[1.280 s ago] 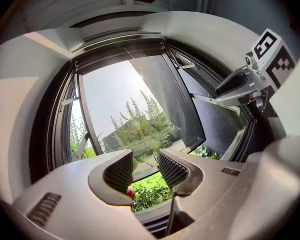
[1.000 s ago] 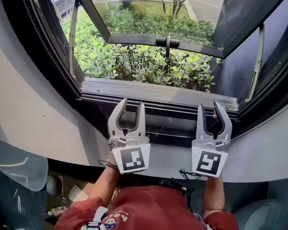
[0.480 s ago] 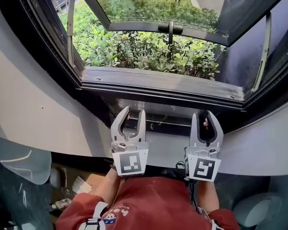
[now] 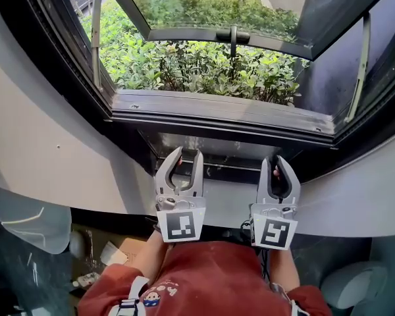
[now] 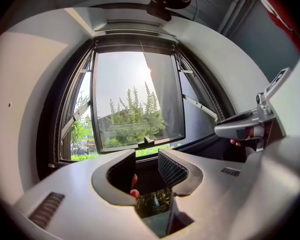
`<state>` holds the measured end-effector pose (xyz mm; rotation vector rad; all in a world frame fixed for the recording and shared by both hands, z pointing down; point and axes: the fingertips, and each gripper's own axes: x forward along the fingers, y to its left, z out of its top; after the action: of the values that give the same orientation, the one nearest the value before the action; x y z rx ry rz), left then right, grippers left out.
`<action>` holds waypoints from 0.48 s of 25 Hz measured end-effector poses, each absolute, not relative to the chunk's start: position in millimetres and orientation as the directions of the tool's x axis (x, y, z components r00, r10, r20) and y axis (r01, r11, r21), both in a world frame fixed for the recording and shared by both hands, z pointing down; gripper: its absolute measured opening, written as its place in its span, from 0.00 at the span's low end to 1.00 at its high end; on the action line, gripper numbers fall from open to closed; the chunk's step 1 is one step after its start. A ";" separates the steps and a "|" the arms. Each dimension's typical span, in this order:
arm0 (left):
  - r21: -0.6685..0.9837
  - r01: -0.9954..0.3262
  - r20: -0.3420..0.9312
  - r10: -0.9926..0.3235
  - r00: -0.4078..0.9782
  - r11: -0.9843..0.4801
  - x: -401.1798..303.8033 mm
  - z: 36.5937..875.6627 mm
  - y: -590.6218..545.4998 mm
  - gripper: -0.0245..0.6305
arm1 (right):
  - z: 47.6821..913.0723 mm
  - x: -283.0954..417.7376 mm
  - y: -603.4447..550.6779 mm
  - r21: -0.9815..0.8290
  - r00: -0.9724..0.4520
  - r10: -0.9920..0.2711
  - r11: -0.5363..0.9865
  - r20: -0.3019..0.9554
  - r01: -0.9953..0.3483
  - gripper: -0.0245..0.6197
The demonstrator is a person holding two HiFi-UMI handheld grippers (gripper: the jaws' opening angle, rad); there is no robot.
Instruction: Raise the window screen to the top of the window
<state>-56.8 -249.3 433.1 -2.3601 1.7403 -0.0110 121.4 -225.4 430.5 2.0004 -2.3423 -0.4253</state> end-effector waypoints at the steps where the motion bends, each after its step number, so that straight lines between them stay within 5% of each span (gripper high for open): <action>1: -0.169 -0.945 -0.120 -0.945 0.303 -0.281 -56.9 432.6 -249.1 0.24 | 429.7 121.9 -225.1 0.226 -0.169 -0.973 0.131 -0.158 -0.965 0.17; 7: -0.170 -0.949 -0.124 -0.950 0.288 -0.266 -60.2 432.4 -248.4 0.05 | 425.7 118.9 -224.4 0.237 -0.168 -0.969 0.123 -0.179 -0.964 0.05; 12: -0.192 -0.940 -0.117 -0.944 0.308 -0.282 -58.3 432.7 -246.4 0.04 | 418.6 113.1 -224.8 0.237 -0.177 -0.963 0.128 -0.202 -0.963 0.05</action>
<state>-58.3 -246.4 432.7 -2.3496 1.7263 -0.0283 113.1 -224.8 418.6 2.0149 -2.3588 -0.4946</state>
